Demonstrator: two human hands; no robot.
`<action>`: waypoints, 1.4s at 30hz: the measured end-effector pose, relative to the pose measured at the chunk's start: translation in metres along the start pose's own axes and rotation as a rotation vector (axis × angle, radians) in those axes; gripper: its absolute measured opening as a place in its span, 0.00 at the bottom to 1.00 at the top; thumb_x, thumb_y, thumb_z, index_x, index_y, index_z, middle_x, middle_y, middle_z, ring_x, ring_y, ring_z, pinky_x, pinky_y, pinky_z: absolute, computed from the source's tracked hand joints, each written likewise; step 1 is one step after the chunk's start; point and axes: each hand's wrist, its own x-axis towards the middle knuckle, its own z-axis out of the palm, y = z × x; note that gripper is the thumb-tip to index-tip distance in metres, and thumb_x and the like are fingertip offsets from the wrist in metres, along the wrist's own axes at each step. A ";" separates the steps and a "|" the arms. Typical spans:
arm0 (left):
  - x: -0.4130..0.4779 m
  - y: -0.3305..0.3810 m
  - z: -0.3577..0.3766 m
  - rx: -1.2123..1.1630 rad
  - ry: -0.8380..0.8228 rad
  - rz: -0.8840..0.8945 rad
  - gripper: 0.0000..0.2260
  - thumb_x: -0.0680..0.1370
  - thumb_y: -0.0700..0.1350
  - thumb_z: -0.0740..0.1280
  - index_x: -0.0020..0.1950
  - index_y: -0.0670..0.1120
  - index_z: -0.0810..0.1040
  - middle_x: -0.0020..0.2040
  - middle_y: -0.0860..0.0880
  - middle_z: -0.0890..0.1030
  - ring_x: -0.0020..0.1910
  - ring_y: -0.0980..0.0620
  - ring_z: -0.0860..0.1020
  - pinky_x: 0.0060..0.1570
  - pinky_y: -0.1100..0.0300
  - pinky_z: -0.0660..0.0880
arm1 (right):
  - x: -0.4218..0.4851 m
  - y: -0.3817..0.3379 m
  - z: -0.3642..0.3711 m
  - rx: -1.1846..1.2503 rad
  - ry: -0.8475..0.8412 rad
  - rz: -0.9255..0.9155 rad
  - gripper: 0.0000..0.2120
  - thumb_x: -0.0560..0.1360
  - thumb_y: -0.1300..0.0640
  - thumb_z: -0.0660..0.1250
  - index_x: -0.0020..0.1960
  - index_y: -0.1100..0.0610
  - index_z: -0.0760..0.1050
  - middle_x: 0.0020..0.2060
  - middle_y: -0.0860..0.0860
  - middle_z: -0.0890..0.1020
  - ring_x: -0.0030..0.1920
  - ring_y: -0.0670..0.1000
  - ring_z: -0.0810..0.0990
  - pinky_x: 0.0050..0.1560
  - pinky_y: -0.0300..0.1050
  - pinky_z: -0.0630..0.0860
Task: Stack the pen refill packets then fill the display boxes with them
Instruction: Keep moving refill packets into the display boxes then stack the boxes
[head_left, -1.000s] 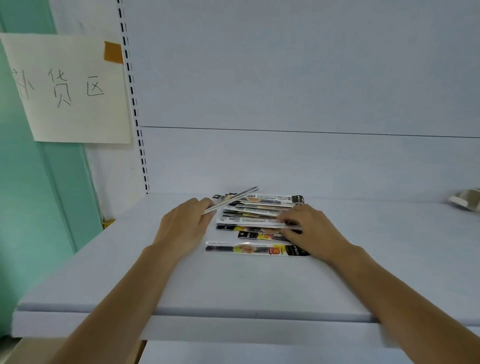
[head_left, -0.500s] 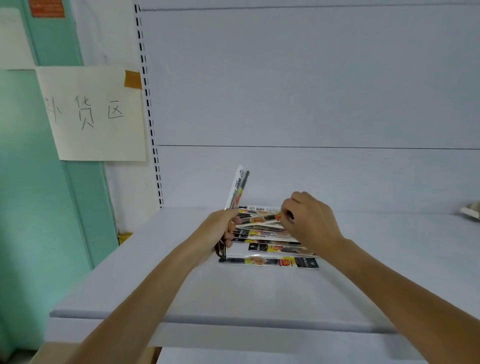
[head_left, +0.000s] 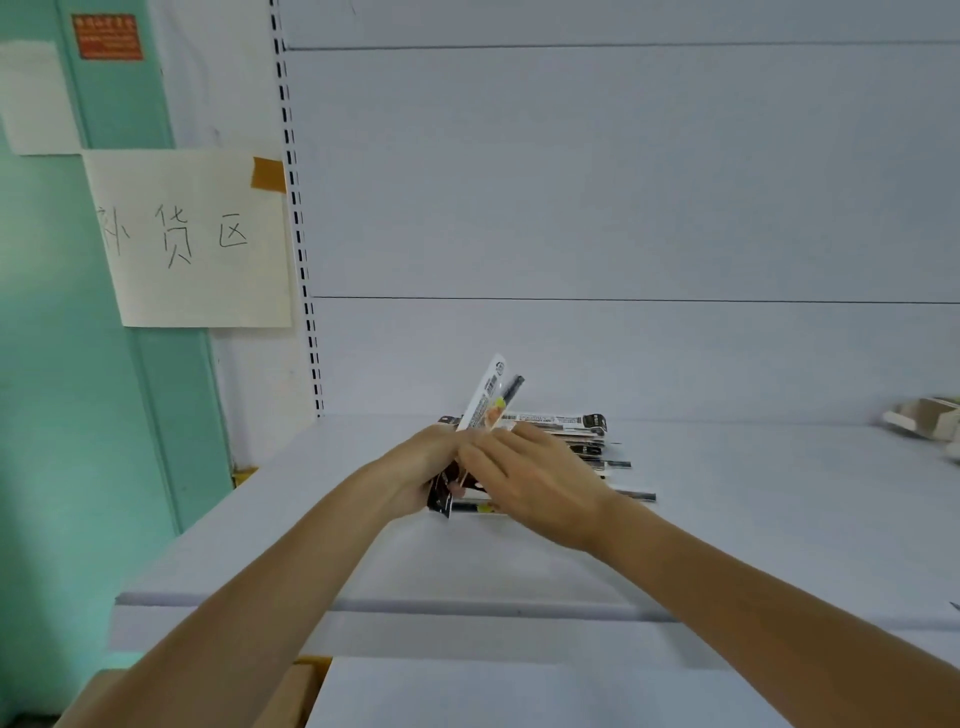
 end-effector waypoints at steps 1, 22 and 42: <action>0.000 -0.002 -0.003 0.000 -0.008 -0.005 0.07 0.77 0.38 0.62 0.45 0.42 0.79 0.35 0.46 0.77 0.37 0.49 0.75 0.42 0.56 0.72 | -0.001 -0.001 0.001 0.026 -0.022 -0.004 0.10 0.71 0.63 0.58 0.47 0.60 0.77 0.39 0.52 0.81 0.36 0.52 0.78 0.38 0.42 0.70; -0.004 -0.024 -0.016 1.625 0.421 0.728 0.15 0.60 0.39 0.77 0.43 0.44 0.77 0.36 0.48 0.76 0.32 0.48 0.75 0.29 0.59 0.67 | -0.009 0.033 -0.002 0.401 -0.588 0.555 0.21 0.72 0.39 0.65 0.54 0.54 0.72 0.49 0.47 0.78 0.48 0.51 0.76 0.42 0.44 0.69; 0.021 0.001 0.075 1.330 0.160 0.666 0.08 0.83 0.45 0.49 0.58 0.45 0.65 0.49 0.48 0.73 0.47 0.46 0.74 0.44 0.54 0.67 | -0.172 0.128 -0.088 0.066 -0.519 0.989 0.24 0.80 0.43 0.48 0.70 0.51 0.65 0.68 0.46 0.71 0.69 0.46 0.66 0.72 0.48 0.52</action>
